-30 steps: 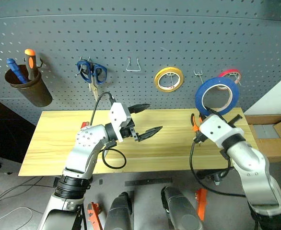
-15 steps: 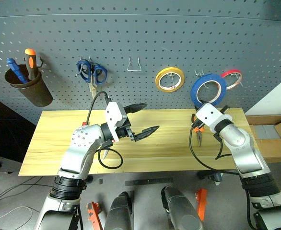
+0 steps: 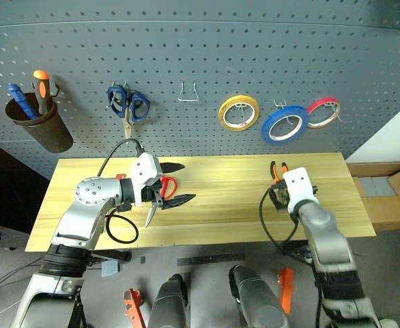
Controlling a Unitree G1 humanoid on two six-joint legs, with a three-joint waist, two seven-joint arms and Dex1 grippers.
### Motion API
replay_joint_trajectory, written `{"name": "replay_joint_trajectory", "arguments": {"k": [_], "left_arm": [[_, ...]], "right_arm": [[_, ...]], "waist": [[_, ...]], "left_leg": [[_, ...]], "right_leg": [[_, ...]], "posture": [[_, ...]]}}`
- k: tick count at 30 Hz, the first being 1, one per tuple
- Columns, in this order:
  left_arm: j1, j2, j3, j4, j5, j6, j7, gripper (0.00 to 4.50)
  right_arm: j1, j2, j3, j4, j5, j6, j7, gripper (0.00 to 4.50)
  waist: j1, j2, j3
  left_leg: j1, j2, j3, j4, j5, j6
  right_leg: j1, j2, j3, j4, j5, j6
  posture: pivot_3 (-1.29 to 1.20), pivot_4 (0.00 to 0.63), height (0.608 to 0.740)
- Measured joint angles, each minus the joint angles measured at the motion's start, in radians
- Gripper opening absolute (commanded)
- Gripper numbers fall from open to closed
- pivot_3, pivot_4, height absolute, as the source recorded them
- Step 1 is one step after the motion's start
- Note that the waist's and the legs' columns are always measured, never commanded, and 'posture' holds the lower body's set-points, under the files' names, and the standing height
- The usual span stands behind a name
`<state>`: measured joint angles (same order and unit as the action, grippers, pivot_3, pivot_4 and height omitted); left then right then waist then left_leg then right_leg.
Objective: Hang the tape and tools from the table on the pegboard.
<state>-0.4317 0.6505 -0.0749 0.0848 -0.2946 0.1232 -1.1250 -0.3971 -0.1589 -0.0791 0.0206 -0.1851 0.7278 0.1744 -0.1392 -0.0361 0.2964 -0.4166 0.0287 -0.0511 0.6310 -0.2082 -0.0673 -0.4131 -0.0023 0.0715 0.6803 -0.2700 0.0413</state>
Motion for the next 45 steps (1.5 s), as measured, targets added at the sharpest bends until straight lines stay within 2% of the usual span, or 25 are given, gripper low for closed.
{"name": "replay_joint_trajectory", "arguments": {"k": [6,12,17,20,26,31,34,37,41,45], "left_arm": [[-0.039,-0.011,-0.006,0.014,0.002,-0.003,-0.025,4.5],[-0.038,-0.025,-0.013,0.009,0.002,0.002,-0.024,4.5],[-0.037,-0.028,-0.013,0.002,0.002,0.005,-0.022,4.5],[-0.033,-0.029,-0.013,0.002,0.002,0.005,-0.021,4.5],[-0.03,-0.039,-0.013,0.002,0.002,0.003,-0.021,4.5],[-0.01,-0.043,-0.009,0.002,-0.001,0.003,-0.018,4.5],[0.019,-0.043,0.004,-0.001,-0.011,0.003,-0.005,4.5],[0.059,-0.04,0.027,-0.01,-0.017,0.003,0.012,4.5],[0.117,-0.039,0.09,-0.052,-0.043,0.02,0.055,4.5],[0.142,-0.055,0.14,-0.085,-0.079,0.033,0.11,4.5]], "right_arm": [[-0.255,-0.004,-0.119,0.351,0.095,0.012,-0.074,4.46],[-0.375,-0.028,-0.137,0.707,0.135,-0.07,-0.113,4.46],[-0.446,-0.047,-0.135,0.863,0.158,-0.15,-0.12,4.46],[-0.464,-0.053,-0.133,0.924,0.168,-0.196,-0.127,3.88],[-0.494,-0.055,-0.137,0.992,0.197,-0.221,-0.135,1.89],[-0.498,-0.056,-0.143,0.999,0.232,-0.219,-0.147,1.84],[-0.436,-0.043,-0.135,0.874,0.248,-0.177,-0.147,1.84],[-0.283,-0.007,-0.098,0.58,0.257,-0.066,-0.139,1.84],[0.021,0.049,0.019,-0.033,0.286,0.18,-0.133,1.84],[0.213,0.056,0.176,-0.452,0.298,0.344,-0.132,1.84]], "waist": [[0.0,0.0,0.0],[-0.002,0.0,0.0],[-0.002,0.0,-0.001],[-0.002,0.0,-0.002],[-0.002,0.0,-0.004],[-0.002,0.0,-0.007],[-0.001,0.0,-0.007],[0.0,0.0,-0.007],[0.003,0.002,-0.007],[0.003,0.002,-0.007]], "left_leg": [[-0.003,0.0,0.0,-0.002,0.0,0.001],[-0.01,0.0,0.001,-0.001,0.0,0.001],[-0.009,0.0,0.0,0.0,0.0,0.001],[-0.009,0.0,0.0,0.0,0.0,0.001],[-0.009,0.0,0.0,0.0,0.0,0.001],[-0.009,0.0,0.0,0.0,0.0,0.001],[-0.009,0.0,0.0,0.0,0.0,0.001],[-0.01,0.001,-0.001,-0.001,0.0,0.001],[-0.012,0.002,-0.002,-0.001,0.0,0.001],[-0.012,0.001,-0.002,0.0,0.0,0.001]], "right_leg": [[-0.003,0.0,-0.001,0.0,0.0,-0.001],[-0.009,-0.001,0.0,0.001,0.001,-0.001],[-0.008,-0.001,0.0,0.001,0.001,-0.001],[-0.008,0.0,0.0,0.002,0.002,-0.001],[-0.007,0.0,-0.001,0.002,0.002,-0.001],[-0.007,0.0,-0.001,0.002,0.002,-0.001],[-0.008,0.0,-0.001,0.002,0.002,-0.001],[-0.01,0.0,-0.001,0.001,0.002,-0.001],[-0.012,-0.001,-0.001,0.002,0.001,-0.001],[-0.011,-0.001,-0.001,0.002,0.001,-0.001]], "posture": [[-0.18,0.24,0.74],[-0.16,0.241,0.74],[-0.16,0.242,0.74],[-0.16,0.242,0.74],[-0.17,0.24,0.74],[-0.16,0.241,0.74],[-0.16,0.246,0.74],[-0.16,0.25,0.74],[-0.15,0.255,0.74],[-0.15,0.261,0.74]]}}
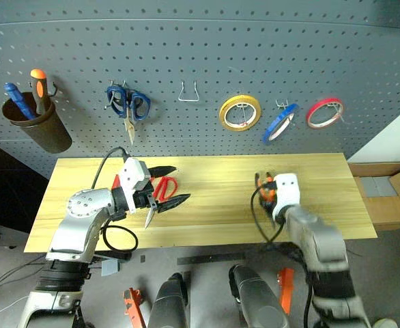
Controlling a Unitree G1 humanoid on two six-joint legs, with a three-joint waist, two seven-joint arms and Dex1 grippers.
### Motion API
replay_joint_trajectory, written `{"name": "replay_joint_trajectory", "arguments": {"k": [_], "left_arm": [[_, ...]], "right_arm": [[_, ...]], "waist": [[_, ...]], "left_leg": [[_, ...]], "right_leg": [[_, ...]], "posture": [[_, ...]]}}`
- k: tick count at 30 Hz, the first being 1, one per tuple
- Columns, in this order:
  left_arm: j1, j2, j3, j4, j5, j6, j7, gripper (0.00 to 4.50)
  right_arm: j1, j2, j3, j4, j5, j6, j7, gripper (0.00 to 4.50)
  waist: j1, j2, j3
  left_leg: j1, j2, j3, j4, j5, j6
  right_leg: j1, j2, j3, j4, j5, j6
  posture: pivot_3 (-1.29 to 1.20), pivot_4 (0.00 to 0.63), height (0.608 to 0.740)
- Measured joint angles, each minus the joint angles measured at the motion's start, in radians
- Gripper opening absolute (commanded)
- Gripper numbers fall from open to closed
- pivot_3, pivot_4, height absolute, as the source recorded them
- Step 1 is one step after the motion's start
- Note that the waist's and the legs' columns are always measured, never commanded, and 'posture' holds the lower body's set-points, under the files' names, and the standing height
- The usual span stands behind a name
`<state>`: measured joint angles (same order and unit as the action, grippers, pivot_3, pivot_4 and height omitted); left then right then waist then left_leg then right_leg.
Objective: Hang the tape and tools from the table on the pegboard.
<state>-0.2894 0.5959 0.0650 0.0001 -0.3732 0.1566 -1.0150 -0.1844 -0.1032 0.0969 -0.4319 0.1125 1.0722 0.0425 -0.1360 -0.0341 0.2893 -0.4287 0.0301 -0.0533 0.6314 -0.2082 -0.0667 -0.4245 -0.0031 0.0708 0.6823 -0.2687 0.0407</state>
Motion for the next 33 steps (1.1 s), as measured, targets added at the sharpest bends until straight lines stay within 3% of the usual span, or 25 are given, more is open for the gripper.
{"name": "replay_joint_trajectory", "arguments": {"k": [4,10,17,24,33], "left_arm": [[0.001,-0.024,0.079,-0.006,-0.061,0.035,0.069,4.5],[0.004,-0.032,0.161,-0.015,-0.119,0.054,0.119,4.5],[0.069,-0.01,0.209,-0.091,-0.175,0.082,0.119,4.5],[0.128,0.0,0.233,-0.165,-0.181,0.099,0.143,4.5],[0.137,0.0,0.253,-0.199,-0.198,0.103,0.188,4.5]], "right_arm": [[0.045,0.009,0.113,-0.256,-0.001,0.052,-0.008,1.84],[-0.227,0.004,0.123,-0.283,-0.023,0.015,-0.016,1.84],[-0.449,-0.028,0.081,-0.09,-0.018,-0.083,0.05,1.84],[-0.627,0.098,0.045,0.108,-0.011,-0.231,0.045,1.84],[-0.805,0.167,0.011,0.432,-0.022,-0.521,0.035,1.84]], "waist": [[-0.001,0.0,0.0],[0.001,-0.001,0.0],[0.017,-0.001,-0.001],[0.03,-0.002,-0.003],[0.059,-0.007,-0.009]], "left_leg": [[0.001,0.0,0.0,0.003,0.0,0.0],[0.001,0.0,0.0,0.005,0.001,0.0],[-0.002,0.0,-0.001,0.004,0.0,0.001],[-0.002,0.0,-0.002,0.003,0.0,0.0],[-0.002,-0.001,-0.002,0.003,0.001,0.0]], "right_leg": [[0.001,0.001,0.0,0.0,-0.003,0.005],[0.003,0.001,-0.001,0.0,0.0,0.002],[-0.001,0.0,-0.002,0.0,0.001,0.0],[-0.001,0.0,-0.003,0.0,0.002,-0.002],[-0.001,-0.001,-0.004,0.0,0.003,-0.003]], "posture": [[-0.15,0.261,0.74],[-0.12,0.25,0.74],[-0.07,0.23,0.74],[-0.02,0.203,0.74],[0.01,0.187,0.74]]}}
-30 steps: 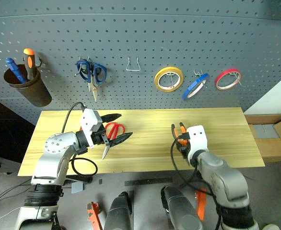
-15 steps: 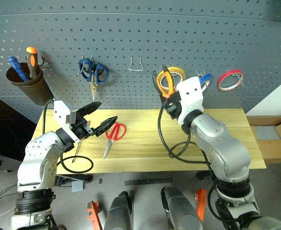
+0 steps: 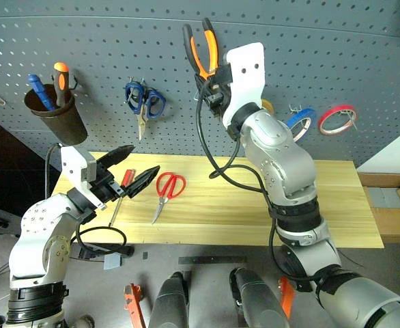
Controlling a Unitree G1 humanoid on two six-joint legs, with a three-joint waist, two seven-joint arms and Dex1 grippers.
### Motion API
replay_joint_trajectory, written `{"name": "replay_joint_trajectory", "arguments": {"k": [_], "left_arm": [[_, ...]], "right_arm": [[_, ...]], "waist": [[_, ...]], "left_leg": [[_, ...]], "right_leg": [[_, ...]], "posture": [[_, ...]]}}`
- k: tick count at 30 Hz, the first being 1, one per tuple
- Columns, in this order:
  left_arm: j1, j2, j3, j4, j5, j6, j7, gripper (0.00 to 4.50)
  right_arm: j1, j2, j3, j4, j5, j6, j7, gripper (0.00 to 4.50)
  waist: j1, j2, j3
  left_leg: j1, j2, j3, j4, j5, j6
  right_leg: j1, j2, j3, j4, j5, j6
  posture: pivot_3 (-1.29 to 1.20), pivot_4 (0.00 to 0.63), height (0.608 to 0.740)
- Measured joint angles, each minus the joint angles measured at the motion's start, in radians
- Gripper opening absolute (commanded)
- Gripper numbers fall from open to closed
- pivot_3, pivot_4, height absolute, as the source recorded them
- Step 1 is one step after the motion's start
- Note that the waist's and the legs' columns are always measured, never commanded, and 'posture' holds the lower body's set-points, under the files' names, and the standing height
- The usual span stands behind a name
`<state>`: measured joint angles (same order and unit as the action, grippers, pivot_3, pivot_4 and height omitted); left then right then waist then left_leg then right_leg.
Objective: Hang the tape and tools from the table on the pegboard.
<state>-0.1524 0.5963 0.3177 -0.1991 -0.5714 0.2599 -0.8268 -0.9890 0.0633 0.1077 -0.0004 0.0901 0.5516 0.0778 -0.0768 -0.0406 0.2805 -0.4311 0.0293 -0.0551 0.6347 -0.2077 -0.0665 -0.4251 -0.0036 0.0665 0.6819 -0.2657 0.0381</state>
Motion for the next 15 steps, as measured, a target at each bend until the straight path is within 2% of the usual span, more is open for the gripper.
{"name": "replay_joint_trajectory", "arguments": {"k": [8,15], "left_arm": [[-0.045,-0.001,-0.012,0.001,-0.001,0.0,0.009,4.5],[-0.075,-0.009,-0.041,0.006,0.001,-0.001,0.009,4.5]], "right_arm": [[-0.103,0.002,-0.01,0.255,-0.041,-0.279,-0.015,1.84],[-0.146,0.004,-0.011,0.429,-0.069,-0.444,-0.027,1.84]], "waist": [[0.014,0.0,-0.001],[0.019,0.0,-0.001]], "left_leg": [[0.0,0.0,0.0,0.0,0.0,0.0],[0.0,0.0,0.0,0.0,0.001,-0.001]], "right_leg": [[0.0,0.0,-0.001,0.0,0.0,0.0],[0.0,0.0,-0.001,0.001,0.001,-0.001]], "posture": [[0.02,0.181,0.74],[0.02,0.179,0.74]]}}
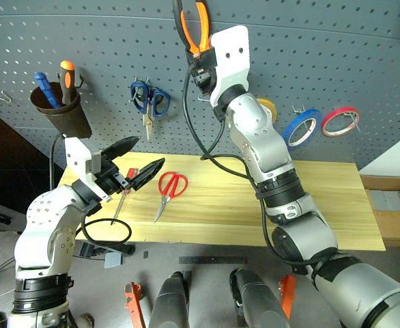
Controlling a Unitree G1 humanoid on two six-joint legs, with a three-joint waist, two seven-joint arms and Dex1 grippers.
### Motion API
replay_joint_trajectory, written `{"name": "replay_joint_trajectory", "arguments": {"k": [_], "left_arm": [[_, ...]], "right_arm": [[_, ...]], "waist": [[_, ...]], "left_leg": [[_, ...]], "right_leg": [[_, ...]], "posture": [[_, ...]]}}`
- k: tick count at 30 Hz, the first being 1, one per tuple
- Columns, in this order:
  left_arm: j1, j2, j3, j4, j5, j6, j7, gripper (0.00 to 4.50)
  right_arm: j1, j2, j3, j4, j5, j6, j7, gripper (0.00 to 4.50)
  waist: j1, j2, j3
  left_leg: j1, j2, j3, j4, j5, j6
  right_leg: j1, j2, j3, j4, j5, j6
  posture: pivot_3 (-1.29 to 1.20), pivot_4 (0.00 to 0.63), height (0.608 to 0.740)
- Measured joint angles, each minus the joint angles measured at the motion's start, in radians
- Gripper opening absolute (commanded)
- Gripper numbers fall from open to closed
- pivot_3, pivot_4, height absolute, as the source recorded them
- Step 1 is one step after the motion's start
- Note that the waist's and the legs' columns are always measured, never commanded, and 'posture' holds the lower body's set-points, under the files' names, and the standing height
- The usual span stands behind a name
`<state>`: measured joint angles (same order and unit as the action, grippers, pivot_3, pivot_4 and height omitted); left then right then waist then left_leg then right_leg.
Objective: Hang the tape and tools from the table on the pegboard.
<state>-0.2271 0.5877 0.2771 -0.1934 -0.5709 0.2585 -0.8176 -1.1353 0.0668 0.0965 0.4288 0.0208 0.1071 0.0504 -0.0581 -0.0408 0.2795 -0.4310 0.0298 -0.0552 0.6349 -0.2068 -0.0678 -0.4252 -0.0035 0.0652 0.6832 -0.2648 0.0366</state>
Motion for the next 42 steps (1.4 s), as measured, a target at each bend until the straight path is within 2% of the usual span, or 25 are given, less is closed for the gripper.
{"name": "replay_joint_trajectory", "arguments": {"k": [11,22,30,32,37,42], "left_arm": [[-0.039,-0.023,-0.029,0.009,0.005,-0.005,0.001,4.5],[-0.041,-0.025,-0.035,0.026,0.025,-0.008,0.001,4.5],[-0.048,-0.034,-0.05,0.043,0.05,-0.019,0.001,4.5],[-0.05,-0.034,-0.053,0.043,0.059,-0.025,0.002,4.5],[-0.051,-0.044,-0.067,0.044,0.09,-0.025,0.043,4.5],[-0.015,-0.046,-0.127,0.045,0.153,-0.002,0.086,4.5]], "right_arm": [[0.001,-0.002,0.005,0.19,-0.073,-0.209,-0.028,1.84],[0.091,-0.011,0.006,0.165,-0.127,-0.176,-0.05,1.84],[0.114,-0.003,0.021,0.12,-0.139,-0.087,-0.051,4.39],[0.122,-0.004,0.023,0.097,-0.14,-0.056,-0.051,4.45],[0.224,-0.04,0.048,-0.103,-0.149,0.142,0.015,4.45],[0.375,-0.08,0.117,-0.344,-0.134,0.417,0.145,4.45]], "waist": [[0.003,-0.001,-0.001],[0.004,-0.001,-0.002],[0.004,-0.001,-0.002],[0.004,-0.001,-0.002],[0.005,0.0,-0.002],[0.003,0.0,-0.002]], "left_leg": [[0.0,0.0,0.0,0.0,0.0,0.0],[0.0,0.0,0.0,0.001,0.0,0.0],[0.0,0.0,-0.001,0.005,0.0,0.0],[0.0,-0.001,-0.001,0.008,0.0,0.0],[0.0,-0.001,-0.002,0.01,0.0,0.0],[0.0,-0.001,-0.002,0.01,0.0,0.0]], "right_leg": [[0.0,0.0,0.0,0.0,0.0,0.0],[0.0,0.0,0.0,0.001,0.0,0.0],[0.0,0.0,0.0,0.005,0.0,0.0],[0.0,0.0,0.0,0.007,0.0,0.0],[0.001,0.0,0.0,0.011,0.0,0.0],[0.0,0.001,0.0,0.011,0.0,0.0]], "posture": [[0.02,0.186,0.74],[0.01,0.19,0.74],[0.0,0.195,0.74],[-0.01,0.198,0.74],[-0.02,0.204,0.74],[-0.02,0.208,0.74]]}}
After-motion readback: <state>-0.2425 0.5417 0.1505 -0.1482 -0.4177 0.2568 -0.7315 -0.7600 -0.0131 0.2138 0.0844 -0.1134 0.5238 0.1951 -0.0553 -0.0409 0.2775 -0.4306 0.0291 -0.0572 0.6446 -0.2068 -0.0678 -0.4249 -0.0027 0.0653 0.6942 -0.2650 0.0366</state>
